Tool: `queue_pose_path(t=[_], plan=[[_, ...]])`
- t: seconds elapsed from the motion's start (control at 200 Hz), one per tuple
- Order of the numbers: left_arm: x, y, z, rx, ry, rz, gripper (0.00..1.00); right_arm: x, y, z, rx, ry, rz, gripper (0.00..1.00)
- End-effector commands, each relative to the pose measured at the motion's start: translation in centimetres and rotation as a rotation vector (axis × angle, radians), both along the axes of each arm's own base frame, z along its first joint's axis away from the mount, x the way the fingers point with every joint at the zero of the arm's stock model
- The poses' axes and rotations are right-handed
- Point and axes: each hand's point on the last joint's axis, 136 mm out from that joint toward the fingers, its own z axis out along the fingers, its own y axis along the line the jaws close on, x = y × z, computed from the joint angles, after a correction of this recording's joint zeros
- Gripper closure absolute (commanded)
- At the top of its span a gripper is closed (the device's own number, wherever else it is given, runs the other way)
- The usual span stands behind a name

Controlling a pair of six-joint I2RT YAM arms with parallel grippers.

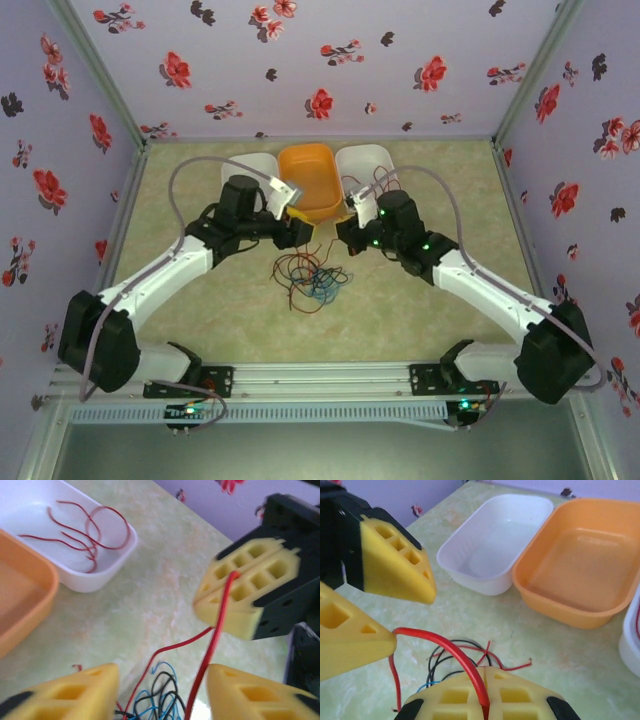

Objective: Untangle the cables

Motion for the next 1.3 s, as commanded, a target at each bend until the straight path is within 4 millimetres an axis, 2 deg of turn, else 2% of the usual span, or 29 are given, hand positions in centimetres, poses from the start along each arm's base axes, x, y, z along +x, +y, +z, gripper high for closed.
queue_pose_path(t=[0.0,0.18,0.32,0.535,0.71,0.87,0.985,1.155,1.295], plan=[[1.5,1.5,1.8,-0.053,-0.043,0.139,0.33,0.7,-0.8,3.6,0.031,-0.027,-0.087,1.0],[3.5,4.5,2.5,-0.078,-0.062,0.348,0.01,1.8,-1.9,6.9,0.042,-0.045,-0.185,1.0],[4.4,6.2,3.0,-0.099,-0.082,0.445,0.0,2.2,-2.3,9.5,0.066,-0.056,-0.229,1.0],[5.8,8.0,1.6,-0.071,-0.065,0.576,0.0,3.6,-3.9,12.7,0.041,-0.09,-0.343,1.0],[6.6,9.4,0.4,-0.07,-0.025,0.664,0.0,5.8,-6.3,13.8,-0.077,-0.087,-0.521,1.0],[7.0,10.7,-0.1,-0.087,0.0,0.731,0.0,8.1,-7.7,14.9,-0.187,-0.117,-0.632,1.0],[7.0,11.0,-0.6,-0.088,0.013,0.742,0.0,9.6,-7.8,16.4,-0.19,-0.13,-0.656,1.0],[7.3,11.0,-1.0,-0.078,0.019,0.743,0.0,10.8,-7.1,19.6,-0.094,-0.154,-0.642,1.0],[7.4,10.9,-1.3,-0.069,0.024,0.741,0.0,11.9,-8.6,20.7,-0.098,-0.176,-0.707,1.0]])
